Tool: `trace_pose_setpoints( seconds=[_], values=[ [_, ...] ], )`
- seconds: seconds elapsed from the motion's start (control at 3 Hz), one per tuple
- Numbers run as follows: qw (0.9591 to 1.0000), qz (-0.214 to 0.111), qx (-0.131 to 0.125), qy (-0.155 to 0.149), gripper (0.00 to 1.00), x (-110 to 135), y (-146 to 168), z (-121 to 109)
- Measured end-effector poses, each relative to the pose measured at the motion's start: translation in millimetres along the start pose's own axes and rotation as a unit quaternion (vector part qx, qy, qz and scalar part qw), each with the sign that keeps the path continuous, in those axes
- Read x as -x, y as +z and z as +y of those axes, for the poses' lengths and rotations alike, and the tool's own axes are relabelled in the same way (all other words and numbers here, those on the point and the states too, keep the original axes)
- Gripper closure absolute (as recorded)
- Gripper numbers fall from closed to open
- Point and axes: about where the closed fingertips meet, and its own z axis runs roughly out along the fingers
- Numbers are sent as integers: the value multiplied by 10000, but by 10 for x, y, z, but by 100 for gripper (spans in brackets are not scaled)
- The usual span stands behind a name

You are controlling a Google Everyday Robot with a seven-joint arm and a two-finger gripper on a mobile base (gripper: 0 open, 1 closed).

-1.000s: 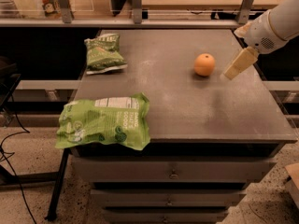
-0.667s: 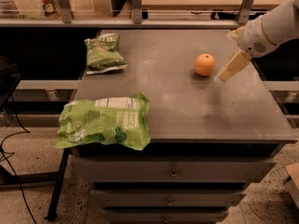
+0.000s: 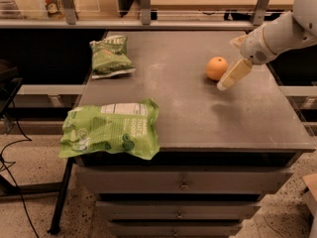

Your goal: Pick orange

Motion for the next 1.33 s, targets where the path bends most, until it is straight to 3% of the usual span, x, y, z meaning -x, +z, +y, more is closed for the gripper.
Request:
trace_pose_setpoints(
  seconds=[0.67,1.0,1.33],
  values=[
    [9981,-324,422,309,41,33,392,-74],
    [9958,-467,626,485,64,74,441,-55],
    [9905,-937,859,517,88,314,260,-5]
  ],
)
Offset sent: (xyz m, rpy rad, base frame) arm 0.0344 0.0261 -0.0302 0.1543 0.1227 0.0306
